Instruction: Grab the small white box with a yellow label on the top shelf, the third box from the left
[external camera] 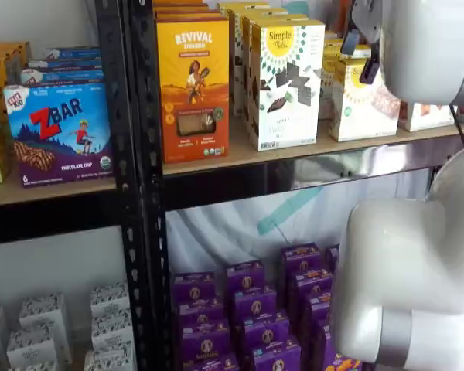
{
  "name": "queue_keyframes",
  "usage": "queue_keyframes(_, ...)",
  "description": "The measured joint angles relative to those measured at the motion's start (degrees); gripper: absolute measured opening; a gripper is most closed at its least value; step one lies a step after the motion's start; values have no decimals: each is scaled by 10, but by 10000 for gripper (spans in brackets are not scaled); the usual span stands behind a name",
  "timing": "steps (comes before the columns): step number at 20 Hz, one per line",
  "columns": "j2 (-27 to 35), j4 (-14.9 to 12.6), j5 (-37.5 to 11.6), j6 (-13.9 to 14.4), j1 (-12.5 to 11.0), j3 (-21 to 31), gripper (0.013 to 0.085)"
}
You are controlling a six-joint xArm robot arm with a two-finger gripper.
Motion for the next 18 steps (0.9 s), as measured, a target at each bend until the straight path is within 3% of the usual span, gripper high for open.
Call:
queue_keyframes(11,52,-20,16,4,9,-32,850)
queue_keyframes(18,86,-55,60,11,17,-74,850)
